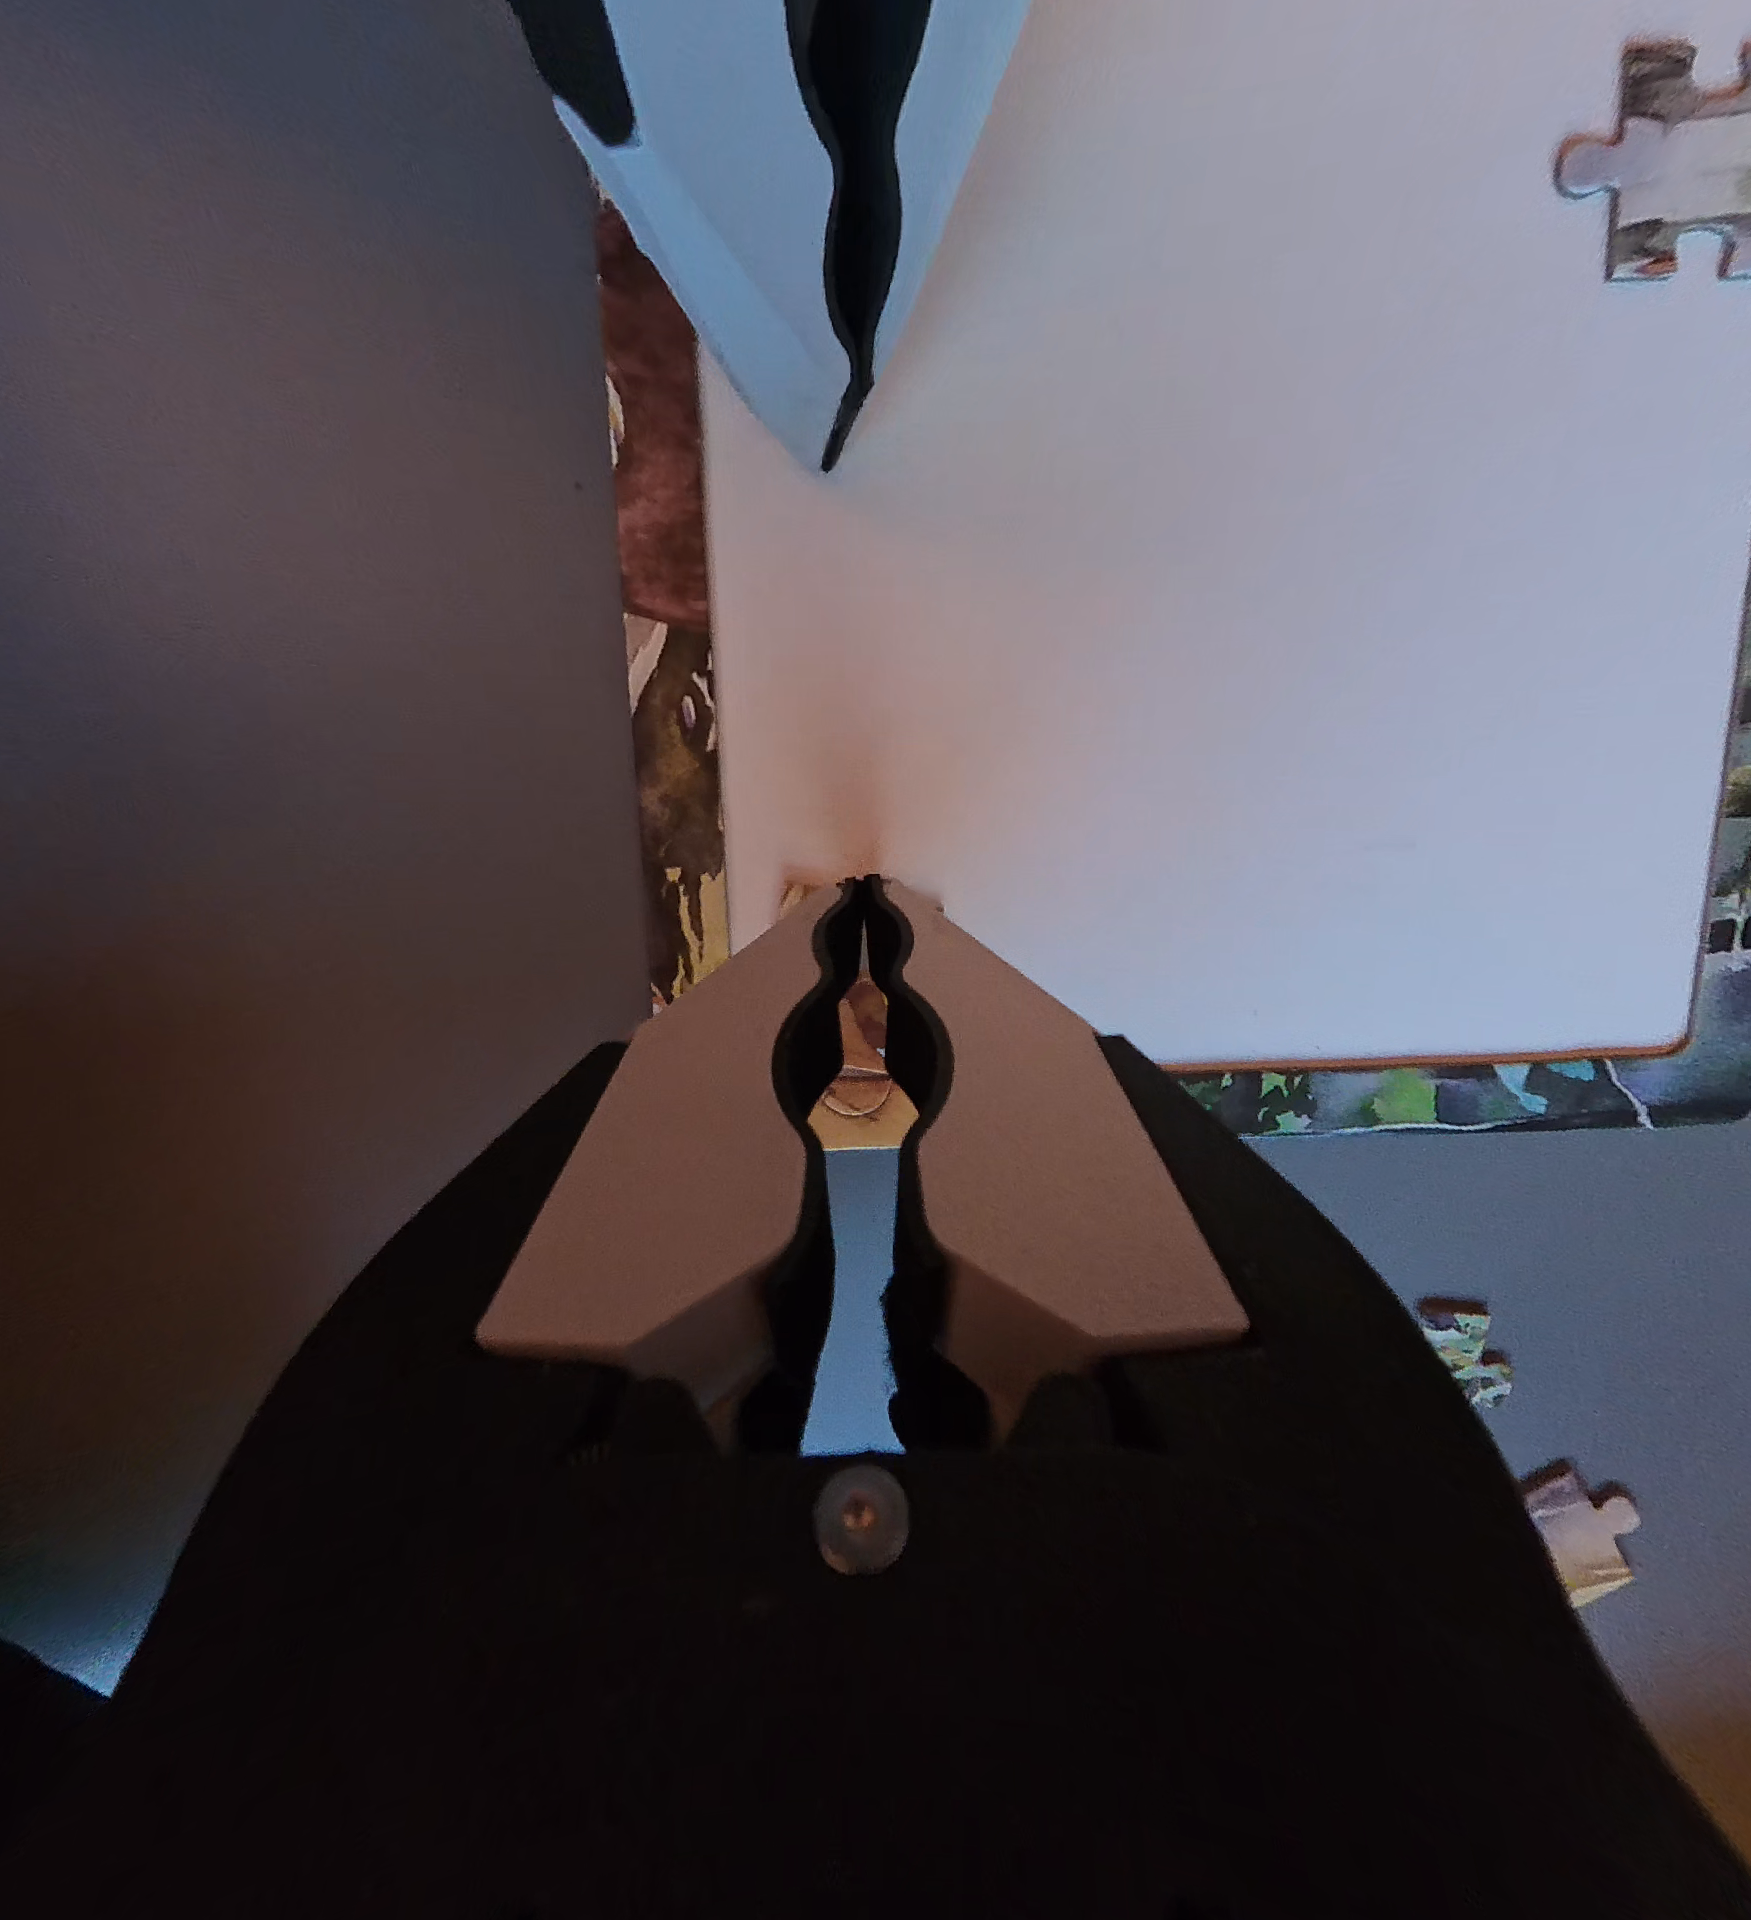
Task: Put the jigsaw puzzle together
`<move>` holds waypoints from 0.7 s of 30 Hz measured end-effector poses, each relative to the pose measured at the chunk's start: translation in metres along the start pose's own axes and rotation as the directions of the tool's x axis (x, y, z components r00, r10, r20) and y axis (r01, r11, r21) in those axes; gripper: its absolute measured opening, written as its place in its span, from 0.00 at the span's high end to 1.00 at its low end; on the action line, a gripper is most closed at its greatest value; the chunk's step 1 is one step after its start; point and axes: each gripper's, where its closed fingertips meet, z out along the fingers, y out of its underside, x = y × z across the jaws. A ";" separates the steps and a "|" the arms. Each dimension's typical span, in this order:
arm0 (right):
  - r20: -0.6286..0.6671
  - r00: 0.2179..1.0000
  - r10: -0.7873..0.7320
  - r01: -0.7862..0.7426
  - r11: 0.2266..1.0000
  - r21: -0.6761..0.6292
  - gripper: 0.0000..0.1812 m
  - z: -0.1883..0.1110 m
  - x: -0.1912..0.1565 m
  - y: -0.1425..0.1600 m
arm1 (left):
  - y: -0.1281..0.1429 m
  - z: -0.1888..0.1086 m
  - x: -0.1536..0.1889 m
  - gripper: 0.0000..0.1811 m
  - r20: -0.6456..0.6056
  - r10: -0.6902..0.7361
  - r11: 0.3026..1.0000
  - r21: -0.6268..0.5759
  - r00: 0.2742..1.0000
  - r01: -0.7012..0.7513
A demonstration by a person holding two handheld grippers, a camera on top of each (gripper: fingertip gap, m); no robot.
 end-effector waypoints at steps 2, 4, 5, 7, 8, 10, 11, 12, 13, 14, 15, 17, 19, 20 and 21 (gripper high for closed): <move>0.002 1.000 0.001 -0.001 1.000 -0.007 1.00 -0.001 -0.001 0.000 | 0.000 0.000 0.000 1.00 0.003 -0.001 1.000 0.000 1.000 0.001; 0.001 1.000 -0.001 0.001 1.000 -0.022 1.00 -0.001 -0.001 0.001 | 0.000 0.000 0.000 1.00 -0.003 -0.012 1.000 0.003 1.000 0.012; 0.004 1.000 -0.002 0.002 1.000 -0.029 1.00 -0.002 -0.002 0.002 | 0.000 0.000 0.000 1.00 -0.009 -0.021 1.000 0.004 1.000 0.021; 0.016 1.000 0.000 0.000 0.999 -0.034 1.00 -0.002 -0.005 0.002 | 0.000 0.000 0.000 1.00 -0.022 -0.037 0.999 0.007 0.999 0.038; 0.020 1.000 0.000 0.001 0.999 -0.036 1.00 -0.003 -0.006 0.002 | 0.000 0.000 0.000 1.00 -0.027 -0.043 0.999 0.009 0.999 0.043; 0.029 1.000 0.005 -0.004 0.999 -0.041 1.00 -0.003 -0.008 0.003 | 0.000 0.000 0.000 1.00 -0.031 -0.044 0.999 0.009 0.999 0.044; 0.028 1.000 0.005 -0.004 0.999 -0.042 1.00 -0.004 -0.007 0.003 | 0.000 0.000 0.000 1.00 -0.030 -0.042 0.999 0.009 0.999 0.043; 0.034 0.999 0.007 -0.005 0.999 -0.042 1.00 -0.004 -0.008 0.004 | 0.000 0.000 0.000 1.00 -0.027 -0.040 0.999 0.008 0.999 0.040; 0.043 0.999 0.006 -0.004 0.999 -0.049 1.00 -0.005 -0.010 0.005 | 0.000 0.000 0.000 1.00 -0.025 -0.037 0.999 0.008 0.999 0.037; 0.045 0.999 0.004 -0.001 0.999 -0.053 1.00 -0.006 -0.011 0.006 | 0.000 0.000 0.000 1.00 -0.023 -0.035 0.999 0.007 0.999 0.036; 0.047 0.999 0.002 0.000 0.998 -0.056 1.00 -0.006 -0.011 0.007 | 0.000 0.000 0.000 1.00 -0.023 -0.034 0.999 0.007 0.999 0.035; 0.052 0.999 0.004 -0.001 0.998 -0.056 1.00 -0.006 -0.011 0.008 | 0.000 0.000 0.000 1.00 -0.025 -0.036 0.999 0.008 0.999 0.036; 0.006 1.000 -0.011 0.011 0.999 -0.044 1.00 -0.007 -0.003 0.007 | 0.000 0.000 0.000 1.00 -0.027 -0.038 0.999 0.008 0.999 0.038; -0.011 1.000 -0.004 0.004 1.000 -0.016 1.00 -0.009 0.001 0.003 | -0.001 0.000 0.000 1.00 -0.026 -0.037 0.999 0.008 0.999 0.037; -0.026 1.000 0.011 -0.011 1.000 0.012 1.00 -0.012 0.005 0.000 | 0.000 0.000 0.000 1.00 -0.025 -0.035 0.999 0.007 0.999 0.035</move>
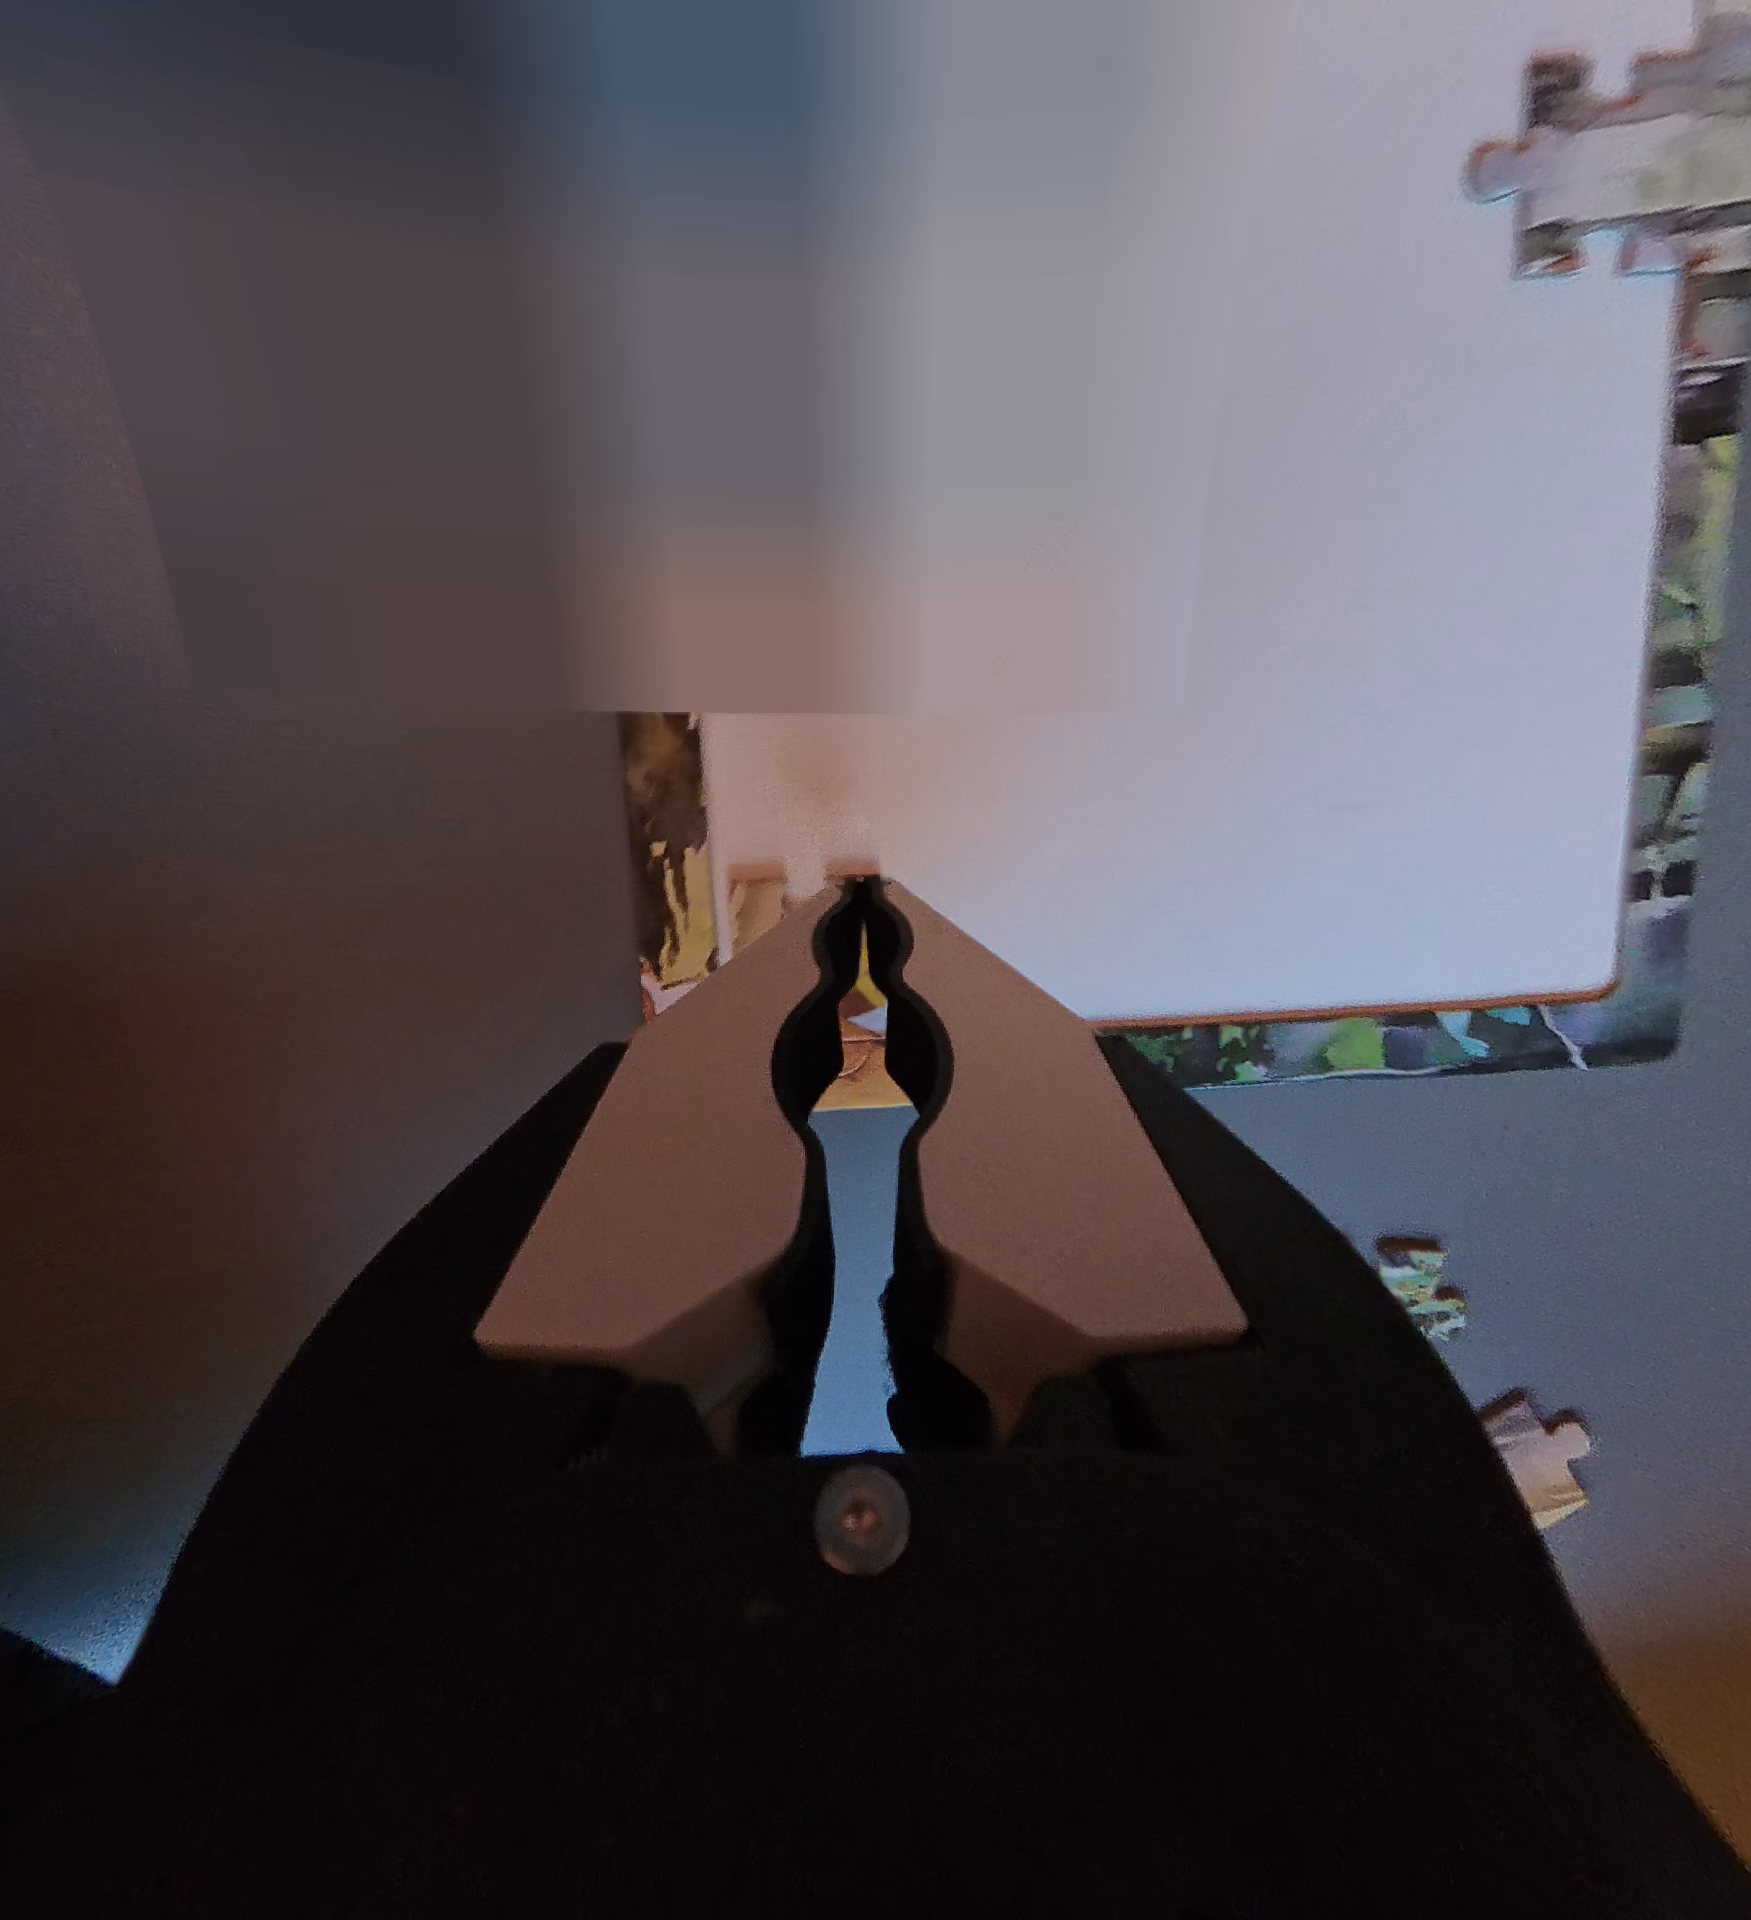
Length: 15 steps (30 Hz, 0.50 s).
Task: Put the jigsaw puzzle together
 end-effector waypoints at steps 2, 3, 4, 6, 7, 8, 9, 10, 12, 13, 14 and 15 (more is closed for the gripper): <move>-0.010 0.999 0.034 -0.034 0.999 0.010 1.00 -0.002 0.006 0.002 | 0.000 0.000 0.000 1.00 0.002 0.004 1.000 -0.001 1.000 -0.004; -0.014 0.999 0.046 -0.046 0.999 0.006 0.98 -0.001 0.008 0.004 | 0.000 0.000 0.000 1.00 0.002 0.004 1.000 -0.001 1.000 -0.004; -0.010 0.999 0.052 -0.052 0.999 0.004 0.97 0.000 0.008 0.006 | 0.000 0.000 0.000 1.00 0.001 0.003 1.000 -0.001 1.000 -0.003; 0.012 0.999 0.047 -0.047 0.999 0.013 0.95 0.003 0.005 0.007 | 0.000 0.000 0.000 1.00 -0.003 0.001 1.000 0.000 1.000 -0.001; 0.011 0.999 0.047 -0.047 0.999 0.015 0.94 0.004 0.006 0.007 | 0.000 0.000 0.000 1.00 -0.005 -0.001 1.000 0.000 1.000 0.001; -0.001 0.999 0.054 -0.054 0.998 0.012 0.93 0.004 0.008 0.008 | 0.000 0.000 0.000 1.00 -0.008 -0.004 1.000 0.001 1.000 0.004; 0.004 0.998 0.069 -0.069 0.998 0.013 0.93 0.005 0.009 0.009 | 0.000 0.000 0.000 1.00 -0.010 -0.006 1.000 0.001 1.000 0.006; 0.013 0.996 0.084 -0.084 0.996 0.015 0.93 0.005 0.009 0.009 | 0.000 0.000 0.000 1.00 -0.012 -0.008 1.000 0.002 1.000 0.008; 0.034 0.995 0.095 -0.095 0.995 0.016 0.95 0.004 0.007 0.011 | 0.000 0.000 0.000 1.00 -0.014 -0.010 1.000 0.002 1.000 0.010; 0.050 0.994 0.098 -0.099 0.995 0.014 0.97 0.004 0.005 0.012 | 0.000 0.000 0.000 1.00 -0.015 -0.011 1.000 0.002 1.000 0.011; 0.062 0.993 0.103 -0.104 0.995 0.013 0.97 0.004 0.003 0.013 | 0.000 0.000 0.000 1.00 -0.016 -0.012 1.000 0.003 1.000 0.012; 0.065 0.992 0.108 -0.109 0.994 0.013 0.97 0.004 0.003 0.013 | 0.000 0.000 0.000 1.00 -0.018 -0.013 1.000 0.003 1.000 0.013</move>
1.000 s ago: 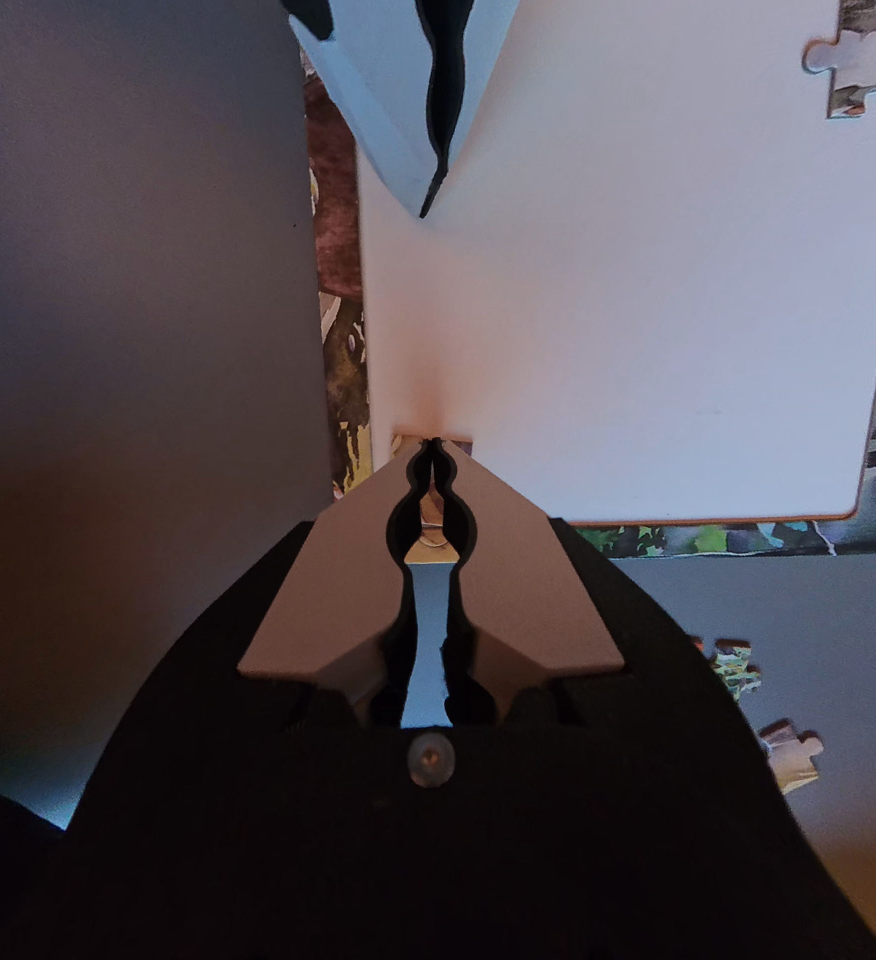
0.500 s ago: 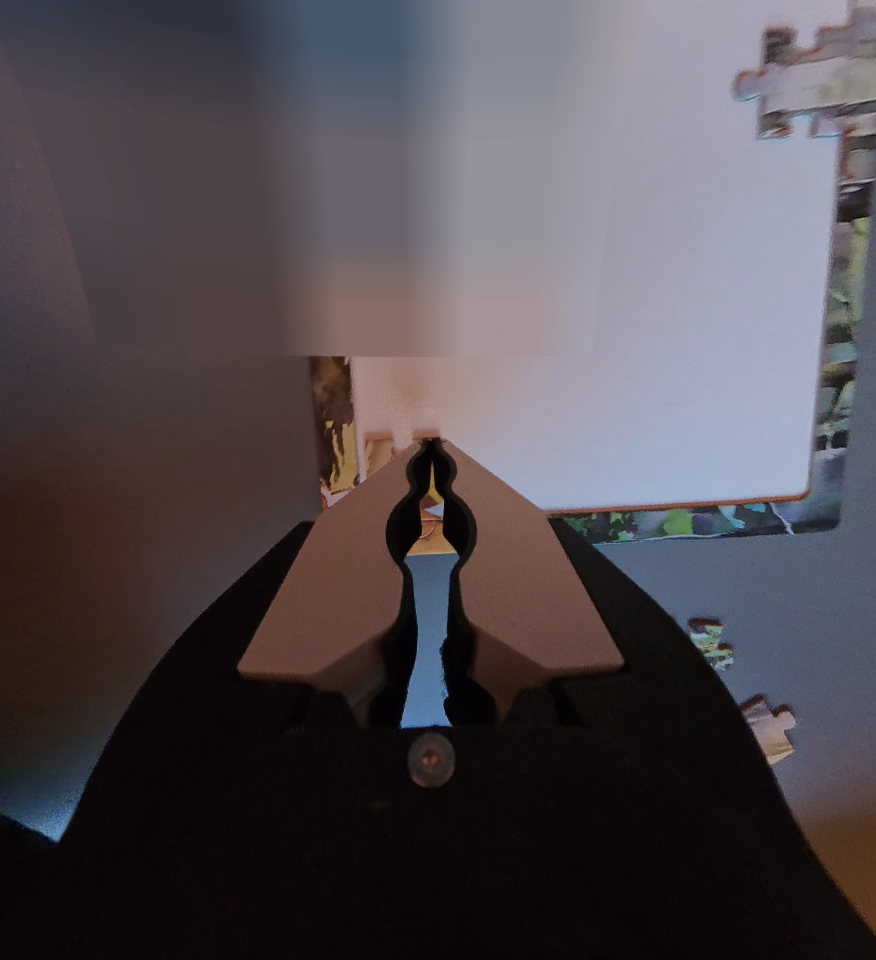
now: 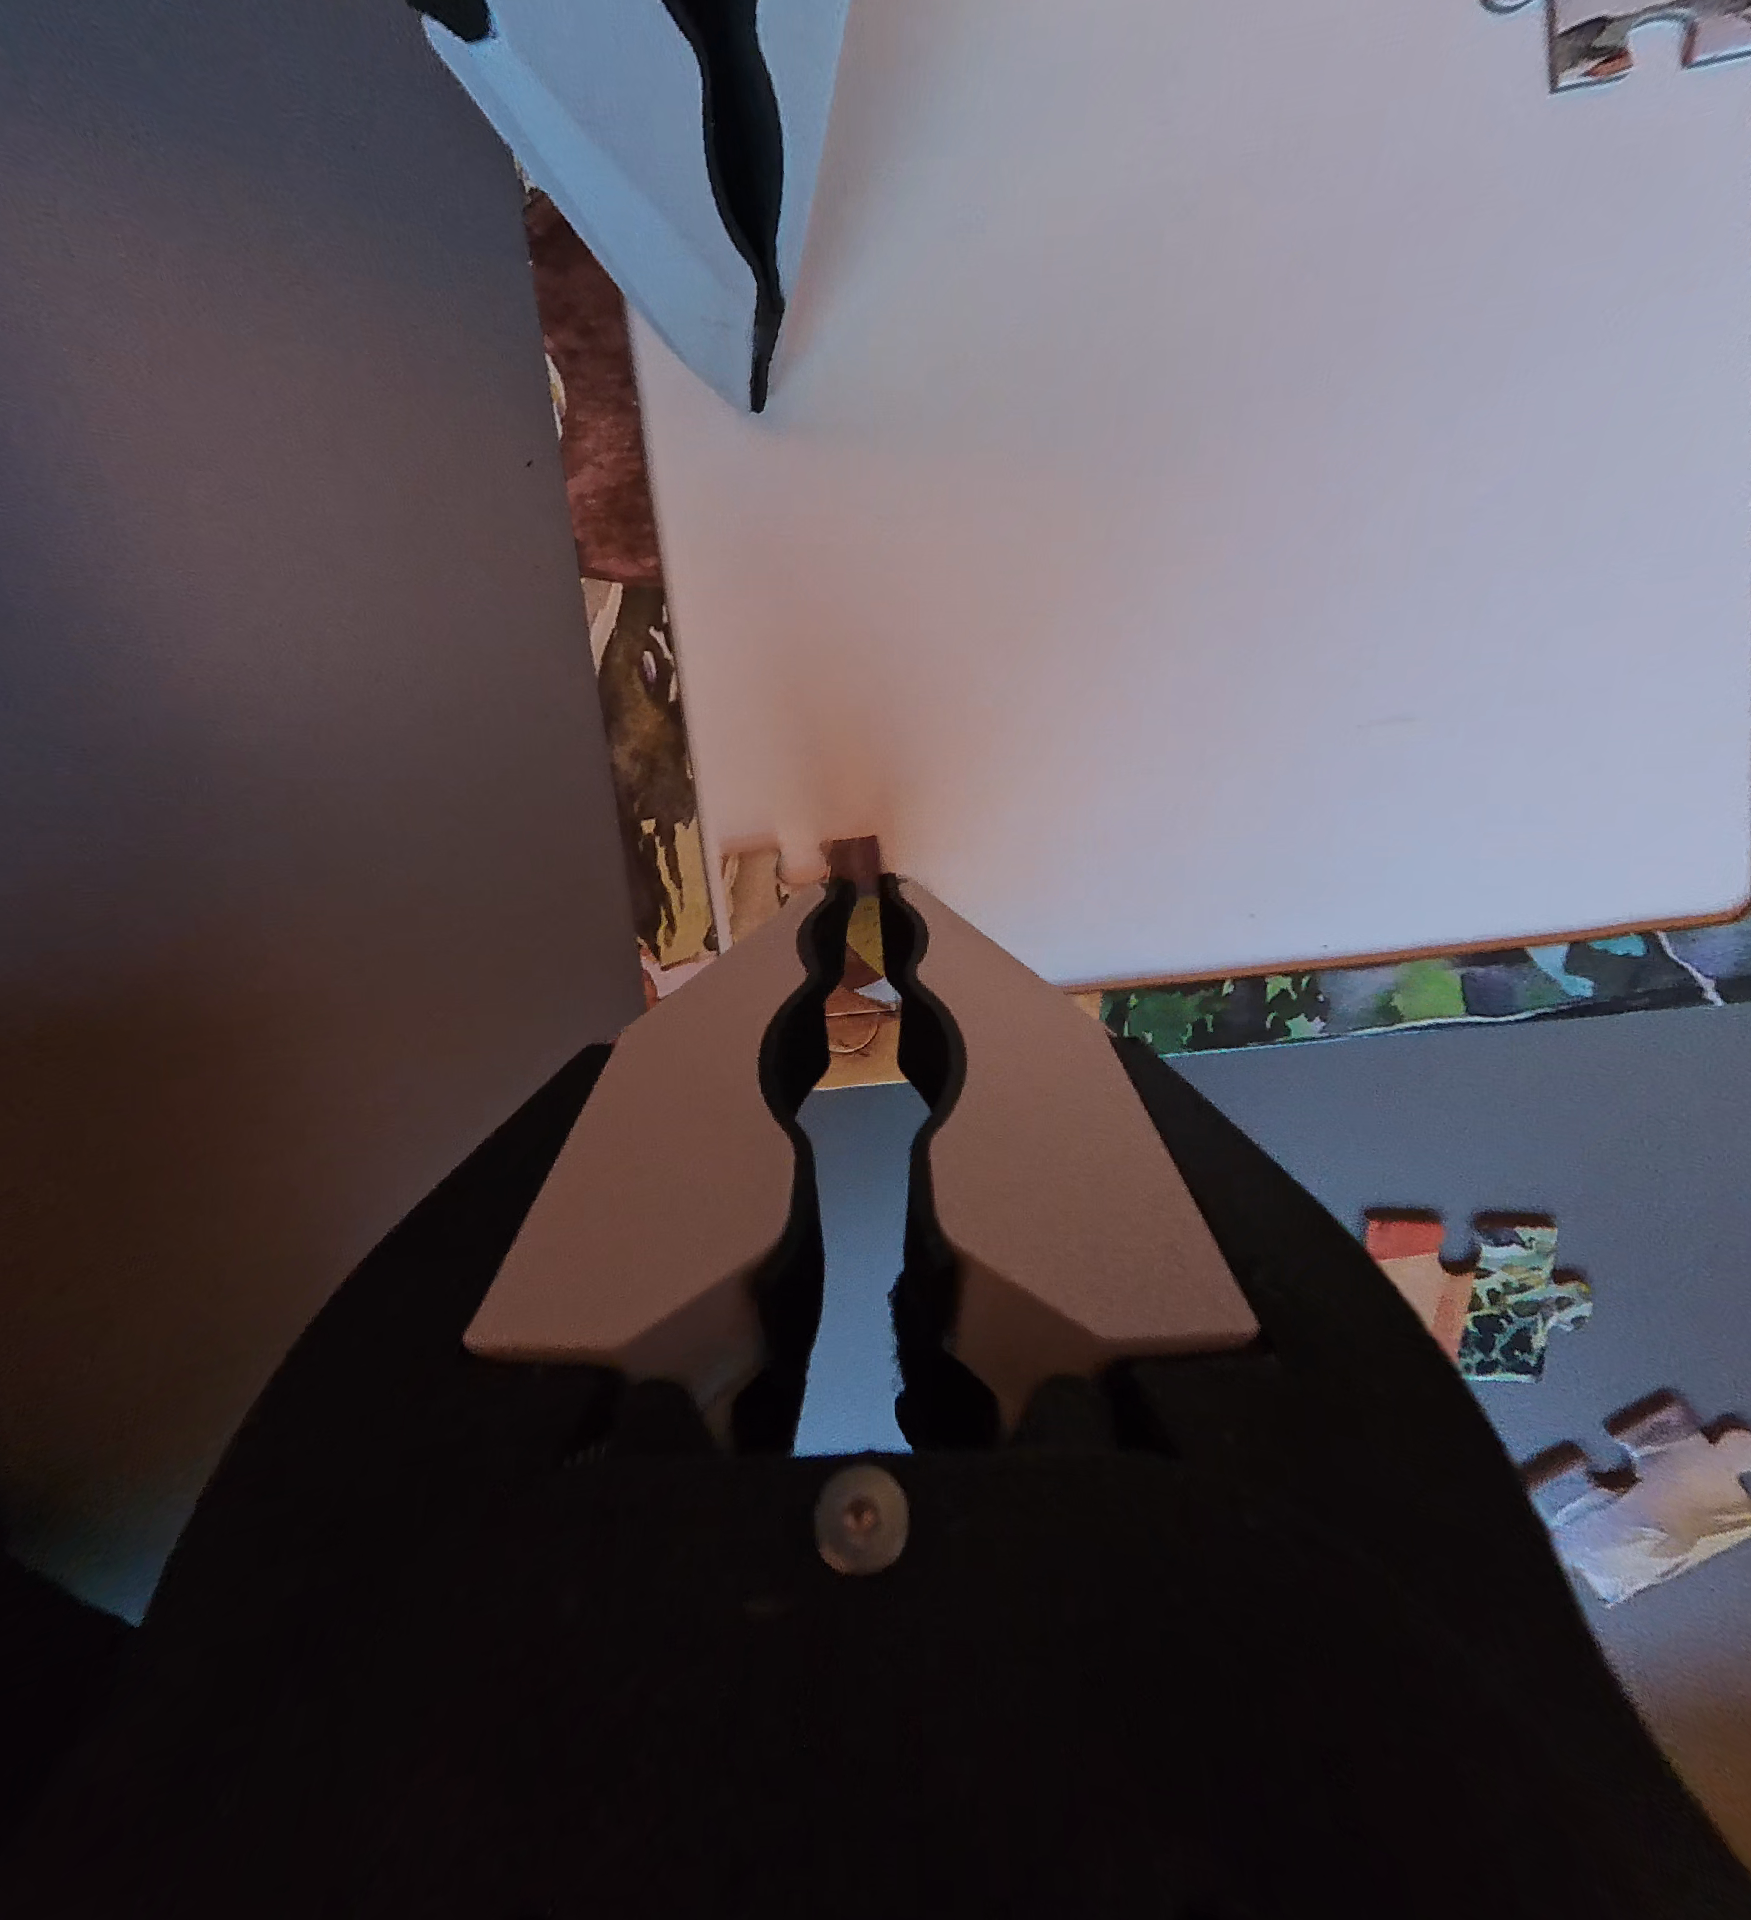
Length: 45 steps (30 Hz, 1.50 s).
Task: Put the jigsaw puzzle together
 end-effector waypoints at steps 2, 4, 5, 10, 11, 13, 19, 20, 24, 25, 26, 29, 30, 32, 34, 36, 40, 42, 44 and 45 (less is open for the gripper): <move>0.011 1.000 0.012 -0.012 1.000 0.003 0.96 0.000 -0.001 0.000 | 0.000 0.000 0.000 1.00 -0.003 -0.004 1.000 0.001 1.000 0.004; 0.021 1.000 0.018 -0.018 1.000 0.008 0.95 0.000 -0.002 0.000 | 0.000 0.000 0.000 1.00 -0.005 -0.006 1.000 0.001 1.000 0.006; 0.027 0.999 0.022 -0.022 1.000 0.011 0.94 0.000 -0.003 0.000 | 0.000 0.000 0.000 1.00 -0.006 -0.006 1.000 0.001 1.000 0.006; 0.051 0.998 0.032 -0.032 0.999 0.011 0.94 0.000 -0.006 0.000 | 0.001 0.000 0.000 1.00 -0.008 -0.009 1.000 0.001 1.000 0.009; 0.053 0.998 0.033 -0.034 0.999 0.013 0.95 0.000 -0.007 0.000 | 0.001 0.000 0.000 1.00 -0.008 -0.010 1.000 0.001 1.000 0.010; 0.053 0.998 0.032 -0.033 0.999 0.015 0.94 0.000 -0.007 0.000 | 0.001 0.000 0.000 1.00 -0.008 -0.009 1.000 0.001 1.000 0.009; 0.019 1.000 -0.008 0.007 0.999 0.047 0.94 -0.005 -0.004 -0.007 | 0.001 -0.001 0.000 1.00 -0.010 -0.010 1.000 0.002 1.000 0.010; 0.011 1.000 -0.014 0.013 0.996 0.083 0.94 -0.010 -0.004 -0.013 | 0.001 -0.001 0.000 1.00 -0.009 -0.008 1.000 0.004 1.000 0.008; -0.132 0.991 -0.015 0.053 0.958 0.283 0.93 -0.053 0.014 -0.039 | -0.018 -0.017 0.004 1.00 -0.008 -0.008 0.992 0.125 1.000 0.009; -0.171 0.985 -0.003 0.061 0.941 0.333 0.93 -0.066 0.018 -0.045 | -0.025 -0.026 0.007 1.00 -0.014 -0.001 0.985 0.173 1.000 0.003; -0.200 0.980 0.015 0.062 0.927 0.371 0.93 -0.080 0.021 -0.048 | -0.032 -0.038 0.010 1.00 -0.016 0.009 0.975 0.223 1.000 -0.005; -0.281 0.958 0.055 0.076 0.898 0.434 0.93 -0.112 0.027 -0.051 | -0.046 -0.082 0.019 1.00 -0.006 0.035 0.931 0.363 0.999 -0.031; -0.310 0.949 0.062 0.084 0.896 0.436 0.92 -0.119 0.029 -0.051 | -0.048 -0.099 0.022 1.00 -0.002 0.041 0.914 0.405 0.999 -0.037; -0.400 0.913 0.079 0.116 0.890 0.441 0.91 -0.136 0.036 -0.052 | -0.050 -0.140 0.024 0.99 0.016 0.045 0.866 0.497 0.999 -0.047; -0.463 0.880 0.106 0.145 0.868 0.475 0.91 -0.156 0.038 -0.059 | -0.049 -0.195 0.020 0.99 0.074 0.032 0.771 0.633 0.997 -0.072; -0.519 0.842 0.150 0.172 0.837 0.520 0.90 -0.176 0.042 -0.067 | -0.039 -0.258 0.007 0.99 0.152 -0.029 0.630 0.770 0.988 -0.101; -0.621 0.752 0.221 0.229 0.796 0.560 0.87 -0.209 0.048 -0.071 | 0.014 -0.345 -0.037 0.93 0.212 -0.245 0.434 0.896 0.946 -0.088; -0.703 0.661 0.262 0.270 0.791 0.549 0.86 -0.234 0.053 -0.065 | 0.039 -0.363 -0.054 0.91 0.177 -0.286 0.393 0.918 0.942 -0.053; -0.745 0.577 0.335 0.311 0.753 0.580 0.84 -0.266 0.051 -0.060 | 0.058 -0.371 -0.069 0.90 0.157 -0.314 0.378 0.925 0.936 -0.028; -0.749 0.544 0.379 0.331 0.723 0.606 0.83 -0.284 0.048 -0.058 | 0.066 -0.375 -0.076 0.89 0.169 -0.325 0.379 0.925 0.930 -0.036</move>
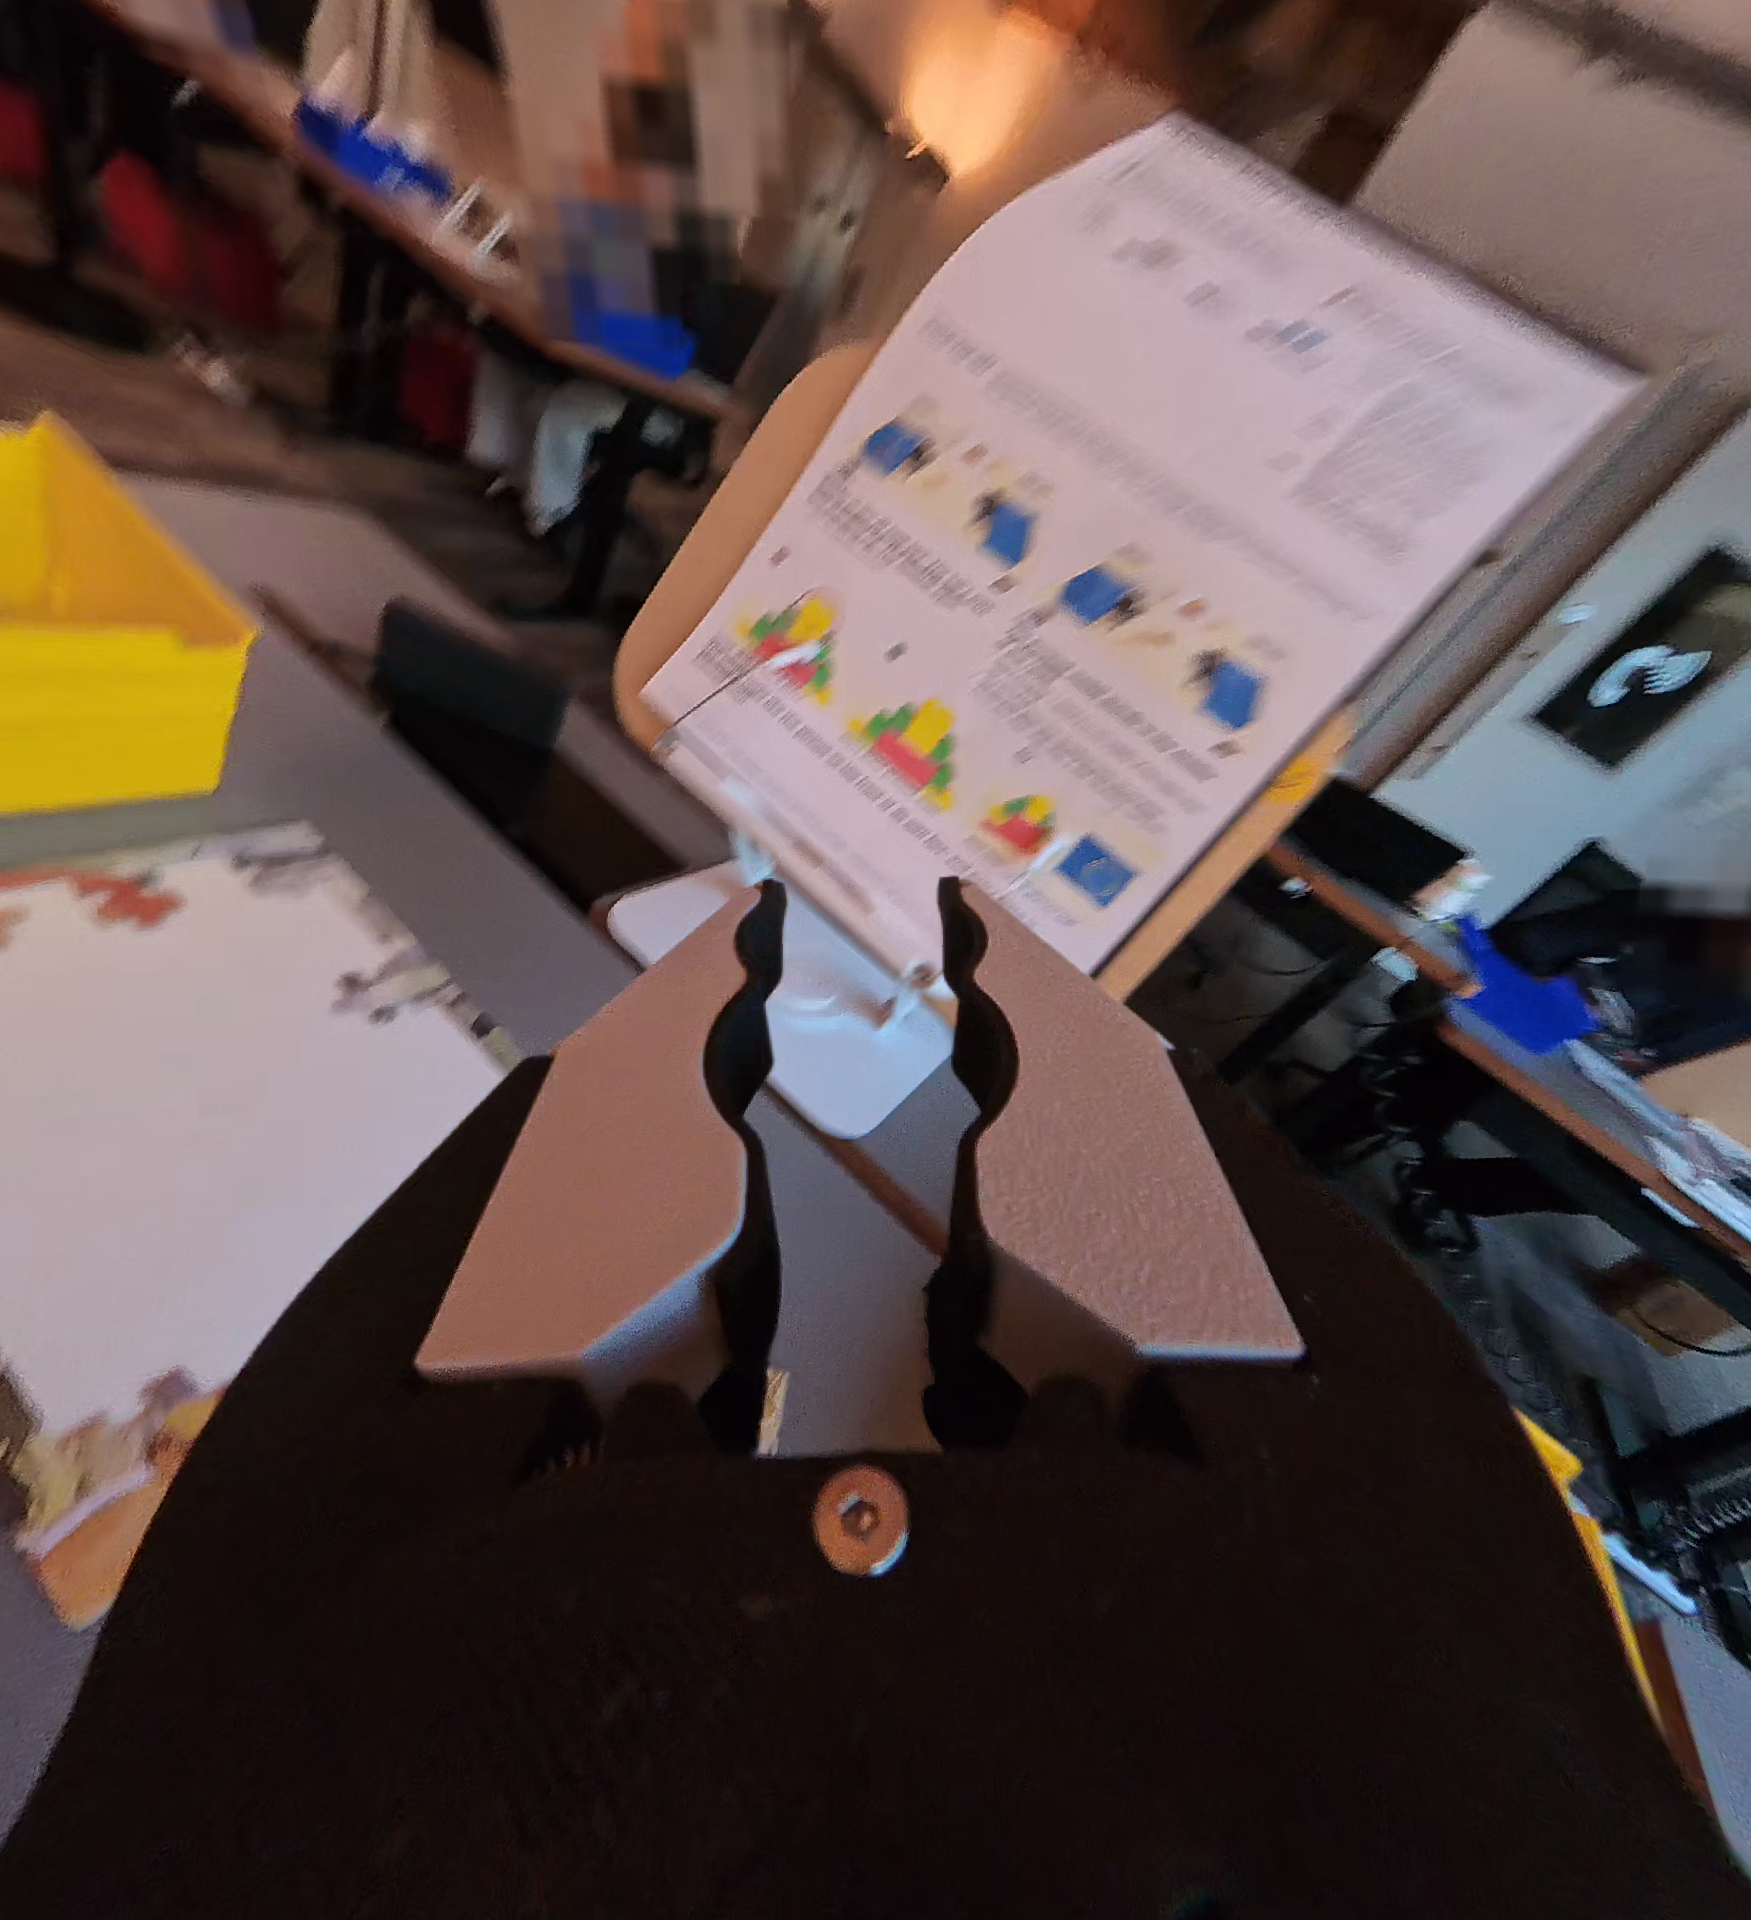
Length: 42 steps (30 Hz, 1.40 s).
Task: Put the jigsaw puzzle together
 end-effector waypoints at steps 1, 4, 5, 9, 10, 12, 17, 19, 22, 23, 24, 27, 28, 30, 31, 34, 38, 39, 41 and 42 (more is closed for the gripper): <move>-0.053 0.998 0.020 -0.018 0.999 0.043 0.83 -0.010 0.012 -0.010 | -0.002 -0.006 -0.008 0.91 0.022 0.031 0.999 0.008 0.999 -0.031; -0.176 0.979 0.099 -0.063 0.977 0.201 0.84 -0.043 0.041 -0.041 | -0.012 -0.029 -0.034 0.97 0.203 0.206 0.975 0.036 0.957 -0.218; -0.195 0.972 0.133 -0.078 0.961 0.265 0.85 -0.054 0.048 -0.051 | -0.010 -0.036 -0.043 0.97 0.275 0.250 0.964 0.016 0.929 -0.264; -0.212 0.940 0.267 -0.125 0.849 0.514 0.90 -0.095 0.066 -0.077 | 0.030 -0.041 -0.066 0.95 0.344 0.423 0.906 -0.180 0.838 -0.383; -0.201 0.934 0.294 -0.145 0.831 0.537 0.90 -0.099 0.069 -0.078 | 0.055 -0.037 -0.073 0.93 0.301 0.413 0.897 -0.295 0.859 -0.328; -0.170 0.930 0.325 -0.193 0.828 0.527 0.88 -0.097 0.072 -0.073 | 0.109 -0.032 -0.080 0.85 0.211 0.330 0.831 -0.528 0.920 -0.177; -0.178 0.922 0.345 -0.226 0.849 0.477 0.86 -0.084 0.075 -0.059 | 0.188 0.000 -0.084 0.71 0.019 0.273 0.644 -0.746 0.962 -0.169; -0.173 0.924 0.341 -0.230 0.857 0.461 0.86 -0.079 0.072 -0.057 | 0.211 0.009 -0.102 0.64 0.018 0.369 0.551 -0.809 0.929 -0.203; -0.164 0.928 0.333 -0.232 0.866 0.444 0.86 -0.073 0.069 -0.055 | 0.224 0.022 -0.130 0.69 0.092 0.465 0.505 -0.844 0.881 -0.179; -0.160 0.929 0.332 -0.235 0.868 0.438 0.86 -0.071 0.068 -0.054 | 0.227 0.030 -0.130 0.70 0.108 0.426 0.531 -0.833 0.898 -0.151; -0.156 0.931 0.331 -0.238 0.871 0.431 0.86 -0.069 0.067 -0.053 | 0.228 0.038 -0.128 0.70 0.124 0.382 0.564 -0.817 0.916 -0.125; -0.143 0.933 0.330 -0.248 0.880 0.406 0.85 -0.064 0.065 -0.049 | 0.221 0.049 -0.135 0.70 0.198 0.336 0.637 -0.768 0.921 -0.067; -0.141 0.934 0.329 -0.249 0.881 0.403 0.85 -0.064 0.064 -0.049 | 0.219 0.051 -0.137 0.70 0.214 0.335 0.650 -0.758 0.917 -0.061; -0.137 0.934 0.329 -0.252 0.881 0.400 0.86 -0.063 0.064 -0.048 | 0.219 0.053 -0.137 0.71 0.222 0.317 0.663 -0.747 0.922 -0.047; -0.134 0.935 0.329 -0.254 0.882 0.397 0.86 -0.062 0.064 -0.048 | 0.220 0.056 -0.134 0.71 0.210 0.300 0.671 -0.740 0.931 -0.050; -0.130 0.934 0.332 -0.259 0.882 0.394 0.86 -0.062 0.064 -0.047 | 0.225 0.069 -0.121 0.71 0.131 0.271 0.687 -0.721 0.954 -0.096; -0.123 0.933 0.337 -0.266 0.880 0.393 0.85 -0.063 0.065 -0.047 | 0.240 0.076 -0.122 0.65 0.099 0.296 0.652 -0.748 0.950 -0.125; -0.123 0.933 0.338 -0.267 0.880 0.393 0.86 -0.063 0.065 -0.047 | 0.243 0.077 -0.122 0.65 0.101 0.287 0.651 -0.750 0.953 -0.117; -0.120 0.933 0.339 -0.269 0.879 0.394 0.86 -0.063 0.065 -0.047 | 0.251 0.078 -0.123 0.66 0.093 0.285 0.632 -0.767 0.954 -0.114; -0.119 0.933 0.339 -0.269 0.879 0.393 0.86 -0.063 0.065 -0.047 | 0.253 0.077 -0.124 0.66 0.088 0.292 0.620 -0.776 0.952 -0.119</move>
